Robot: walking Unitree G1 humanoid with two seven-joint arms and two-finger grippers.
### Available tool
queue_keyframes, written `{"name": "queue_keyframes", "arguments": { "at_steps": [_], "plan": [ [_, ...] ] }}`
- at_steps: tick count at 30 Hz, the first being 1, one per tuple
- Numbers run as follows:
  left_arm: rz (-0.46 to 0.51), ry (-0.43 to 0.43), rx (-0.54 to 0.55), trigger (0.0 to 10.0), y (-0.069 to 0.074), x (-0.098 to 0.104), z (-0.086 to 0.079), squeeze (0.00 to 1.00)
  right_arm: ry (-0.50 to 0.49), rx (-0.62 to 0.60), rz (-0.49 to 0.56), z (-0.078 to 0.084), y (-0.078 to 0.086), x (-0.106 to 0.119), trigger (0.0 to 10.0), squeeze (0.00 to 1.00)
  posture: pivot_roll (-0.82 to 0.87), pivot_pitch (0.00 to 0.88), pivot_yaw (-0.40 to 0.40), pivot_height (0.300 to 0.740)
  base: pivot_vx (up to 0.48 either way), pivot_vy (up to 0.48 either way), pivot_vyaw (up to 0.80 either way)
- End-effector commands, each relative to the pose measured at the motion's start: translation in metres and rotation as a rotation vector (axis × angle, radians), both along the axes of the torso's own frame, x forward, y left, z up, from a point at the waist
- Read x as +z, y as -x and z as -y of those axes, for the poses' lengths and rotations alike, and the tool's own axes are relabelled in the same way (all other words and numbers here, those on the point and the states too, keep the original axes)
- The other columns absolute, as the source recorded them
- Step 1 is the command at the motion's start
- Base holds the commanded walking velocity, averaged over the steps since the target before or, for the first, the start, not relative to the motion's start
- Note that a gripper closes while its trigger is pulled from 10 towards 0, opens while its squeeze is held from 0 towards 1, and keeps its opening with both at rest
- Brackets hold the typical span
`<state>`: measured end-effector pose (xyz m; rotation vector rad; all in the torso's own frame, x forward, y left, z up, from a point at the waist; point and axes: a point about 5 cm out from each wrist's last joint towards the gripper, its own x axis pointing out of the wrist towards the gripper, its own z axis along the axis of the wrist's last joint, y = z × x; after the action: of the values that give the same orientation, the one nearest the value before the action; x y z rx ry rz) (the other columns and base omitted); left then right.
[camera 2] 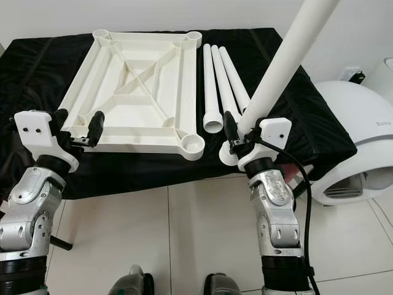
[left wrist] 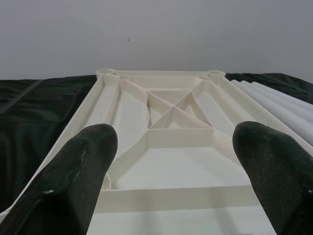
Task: Building children table
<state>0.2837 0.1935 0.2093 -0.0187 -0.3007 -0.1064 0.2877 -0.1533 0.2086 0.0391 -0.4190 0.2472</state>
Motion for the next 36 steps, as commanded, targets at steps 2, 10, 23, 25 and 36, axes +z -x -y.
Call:
{"name": "queue_keyframes", "arguments": {
  "at_steps": [2,10,23,25,36],
  "plan": [
    [-0.010,-0.020,-0.009,10.0,0.0035,-0.0021,-0.0005,0.00,0.009,0.010,0.030,-0.0037,-0.0008,0.0051,10.0,0.00,0.01,0.086,0.010,0.740,0.000,0.000,0.00],
    [-0.022,-0.021,0.006,10.0,0.0057,-0.0049,0.0027,0.00,0.023,0.022,0.023,-0.0087,0.0010,0.0014,10.0,0.00,0.01,0.095,0.010,0.740,0.000,0.000,0.00],
    [-0.017,-0.019,-0.006,10.0,0.0035,-0.0026,0.0036,0.00,0.034,0.018,0.027,-0.0084,0.0001,0.0019,10.0,0.00,0.01,0.092,0.009,0.740,0.000,0.000,0.00],
    [-0.016,-0.016,-0.006,10.0,0.0035,-0.0024,0.0037,0.00,0.035,0.018,0.027,-0.0084,0.0000,0.0020,10.0,0.00,0.01,0.092,0.009,0.740,0.000,0.000,0.00],
    [-0.009,-0.009,-0.012,10.0,0.0037,-0.0003,0.0047,0.00,0.040,0.017,0.026,-0.0087,-0.0004,0.0020,10.0,0.00,0.01,0.094,0.007,0.740,0.240,0.000,0.00]
  ]
}}
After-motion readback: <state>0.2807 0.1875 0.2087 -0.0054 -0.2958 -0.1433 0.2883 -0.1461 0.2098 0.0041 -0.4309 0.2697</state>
